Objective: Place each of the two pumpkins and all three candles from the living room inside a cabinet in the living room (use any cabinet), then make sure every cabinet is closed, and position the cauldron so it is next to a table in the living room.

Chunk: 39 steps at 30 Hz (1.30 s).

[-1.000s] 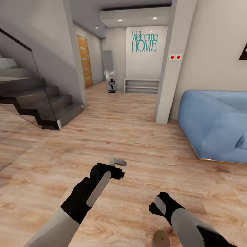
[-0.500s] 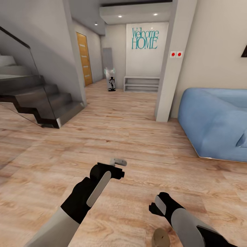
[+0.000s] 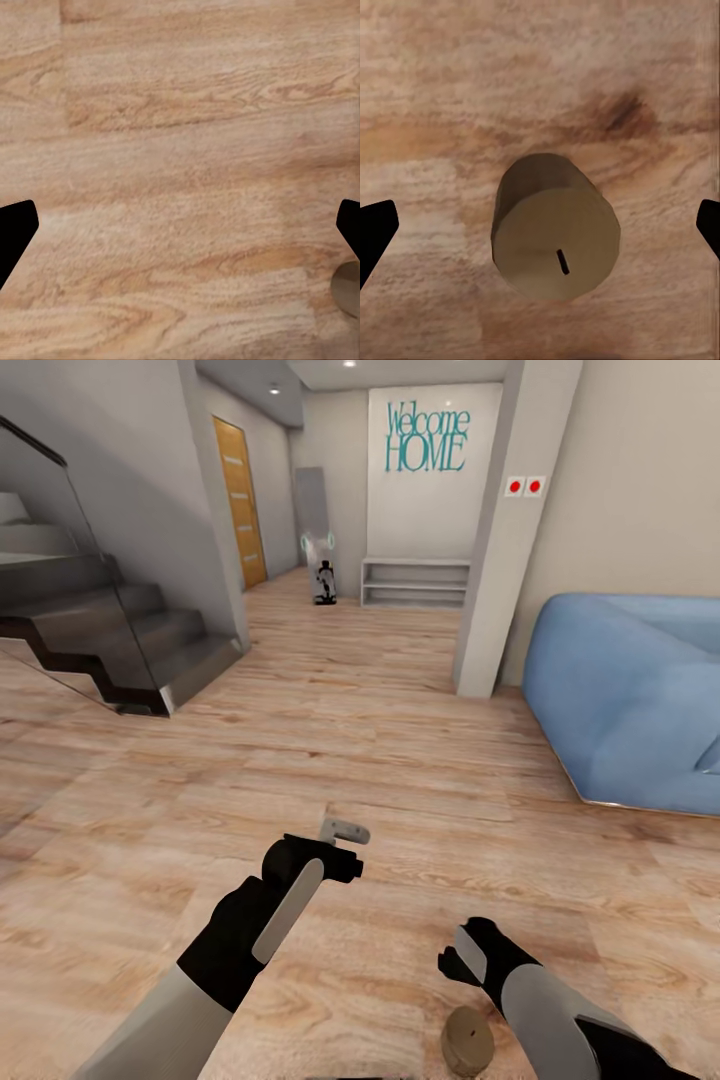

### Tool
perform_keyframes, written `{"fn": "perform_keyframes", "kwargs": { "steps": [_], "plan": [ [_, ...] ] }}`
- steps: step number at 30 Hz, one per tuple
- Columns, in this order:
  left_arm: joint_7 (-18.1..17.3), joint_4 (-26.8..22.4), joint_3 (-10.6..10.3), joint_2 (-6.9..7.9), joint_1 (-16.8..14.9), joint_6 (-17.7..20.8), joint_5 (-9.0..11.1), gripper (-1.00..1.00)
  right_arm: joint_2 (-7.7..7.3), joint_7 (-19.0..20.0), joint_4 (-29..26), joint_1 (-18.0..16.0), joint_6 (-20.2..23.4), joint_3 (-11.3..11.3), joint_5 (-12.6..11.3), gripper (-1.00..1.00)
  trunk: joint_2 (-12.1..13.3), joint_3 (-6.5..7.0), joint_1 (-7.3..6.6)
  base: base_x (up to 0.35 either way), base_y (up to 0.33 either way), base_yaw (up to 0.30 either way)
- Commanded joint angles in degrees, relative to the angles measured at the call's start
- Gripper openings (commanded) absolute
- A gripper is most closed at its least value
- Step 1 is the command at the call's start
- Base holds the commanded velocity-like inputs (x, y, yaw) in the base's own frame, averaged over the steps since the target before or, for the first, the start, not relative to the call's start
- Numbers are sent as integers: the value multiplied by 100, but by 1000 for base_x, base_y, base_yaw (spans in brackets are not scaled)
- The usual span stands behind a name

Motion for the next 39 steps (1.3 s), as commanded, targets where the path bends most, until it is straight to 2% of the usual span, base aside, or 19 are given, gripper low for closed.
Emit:
{"fn": "perform_keyframes", "kwargs": {
  "steps": [1, 4, 10, 17, 22, 31, 34, 39],
  "plan": [
    [58, -6, -7, 1, -4, 12, 60, 100, -9, -16, -20, -9, 43, -19, 14, 100, -4, -28, 1, 0, 0, 0],
    [59, -15, -7, 1, -4, 12, 60, 100, -62, -16, -18, -189, 95, -4, 4, 100, -8, -95, 9, 0, 0, 0],
    [61, -13, -25, 3, -4, 12, 57, 100, -81, -16, 43, -297, 48, 2, -3, 100, -16, -227, 24, 0, 0, 0],
    [61, -11, -41, 4, -4, 12, 52, 100, -81, -16, 54, -306, 17, -5, 1, 100, -25, -383, 42, 0, 0, 0],
    [61, -11, -44, 3, -4, 12, 56, 100, -77, -16, 56, -286, -234, -7, 1, 100, -32, -493, 55, 0, 0, 0],
    [53, -44, -44, 8, -4, 14, 59, 100, -89, -16, -1, -256, -349, -16, 6, 100, -44, -693, 78, 0, 0, 0],
    [54, -414, -23, 9, 4, 54, 64, 100, -86, -16, -13, -251, -358, -15, 5, 100, -48, -759, 86, 0, 0, 0],
    [52, -759, -3, 12, 11, 170, 73, 100, -85, 5, -15, -250, -440, -10, 5, 100, -55, -870, 99, 0, 0, 0]
  ]
}}
